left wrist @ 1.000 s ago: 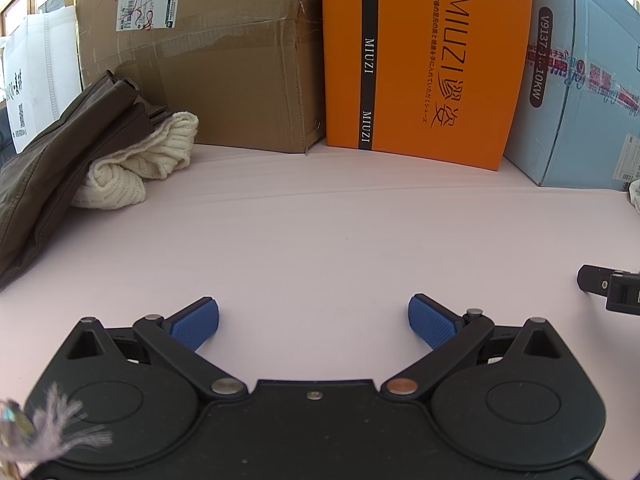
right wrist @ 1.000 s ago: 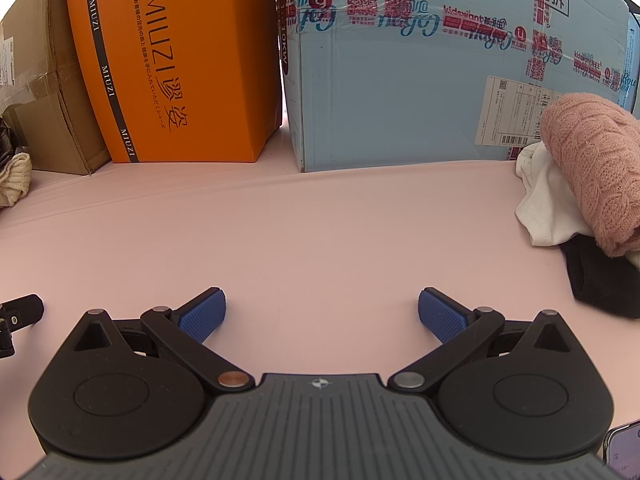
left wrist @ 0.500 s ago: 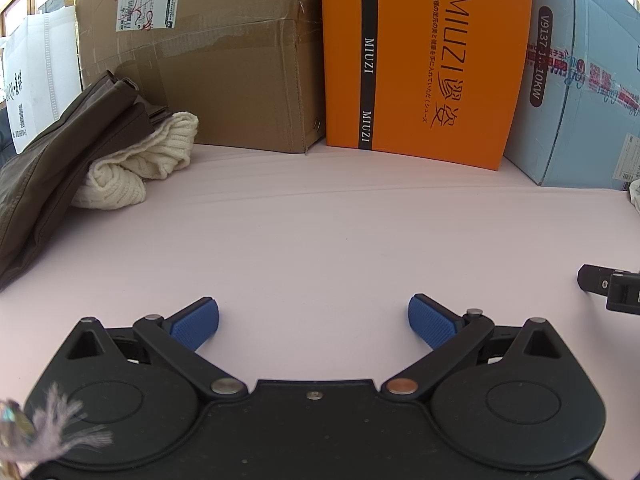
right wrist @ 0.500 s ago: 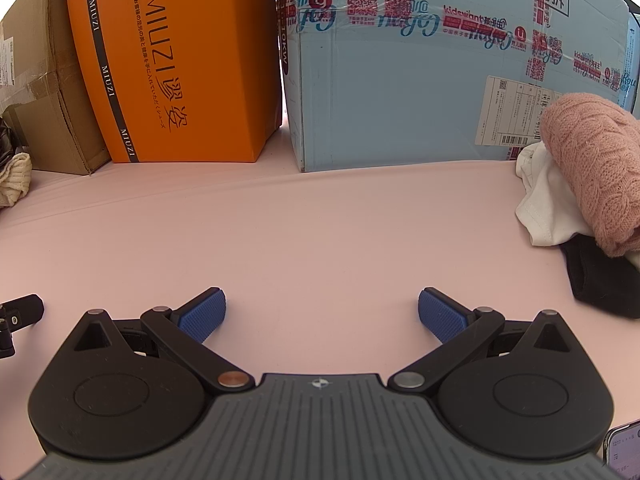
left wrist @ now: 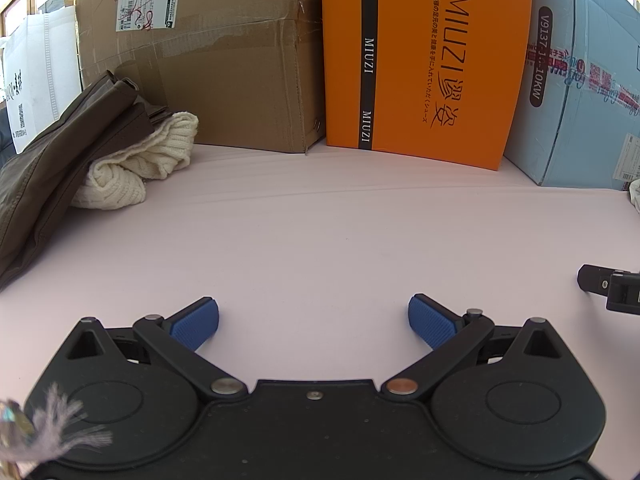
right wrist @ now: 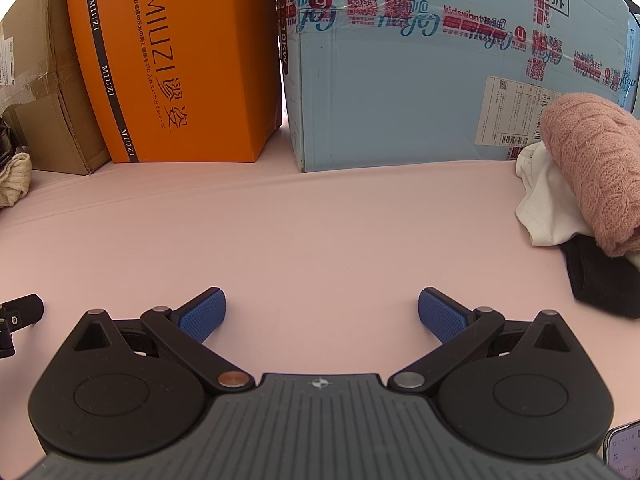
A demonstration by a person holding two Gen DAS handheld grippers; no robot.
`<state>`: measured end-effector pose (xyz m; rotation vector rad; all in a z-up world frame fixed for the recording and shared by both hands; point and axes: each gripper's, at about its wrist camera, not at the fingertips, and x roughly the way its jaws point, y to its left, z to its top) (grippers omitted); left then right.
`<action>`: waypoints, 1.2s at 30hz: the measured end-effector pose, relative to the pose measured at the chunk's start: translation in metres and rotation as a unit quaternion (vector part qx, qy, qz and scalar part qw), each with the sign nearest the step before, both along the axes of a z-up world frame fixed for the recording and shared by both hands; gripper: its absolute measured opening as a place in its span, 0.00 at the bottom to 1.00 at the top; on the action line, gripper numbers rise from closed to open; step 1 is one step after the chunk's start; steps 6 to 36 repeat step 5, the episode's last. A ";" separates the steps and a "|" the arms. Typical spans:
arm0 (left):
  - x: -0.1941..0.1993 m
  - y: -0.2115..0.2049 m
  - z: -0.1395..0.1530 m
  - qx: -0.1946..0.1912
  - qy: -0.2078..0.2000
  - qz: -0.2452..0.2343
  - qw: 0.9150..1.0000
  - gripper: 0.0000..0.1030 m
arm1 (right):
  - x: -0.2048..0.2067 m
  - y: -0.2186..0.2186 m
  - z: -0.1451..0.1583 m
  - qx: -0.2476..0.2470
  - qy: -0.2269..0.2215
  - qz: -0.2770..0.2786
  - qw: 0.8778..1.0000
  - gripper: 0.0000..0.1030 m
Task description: Fold clothes
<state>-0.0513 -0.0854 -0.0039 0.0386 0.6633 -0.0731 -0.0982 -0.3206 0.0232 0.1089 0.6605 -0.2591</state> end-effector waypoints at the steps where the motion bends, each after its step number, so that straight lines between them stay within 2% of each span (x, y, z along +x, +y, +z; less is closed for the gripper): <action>1: 0.000 0.000 0.000 0.000 0.000 0.000 1.000 1.00 | 0.000 0.000 0.000 0.000 0.000 0.000 1.000 1.00; 36: 0.000 0.000 0.000 0.000 0.000 0.000 1.000 1.00 | 0.000 0.000 0.000 0.000 0.000 0.000 1.000 1.00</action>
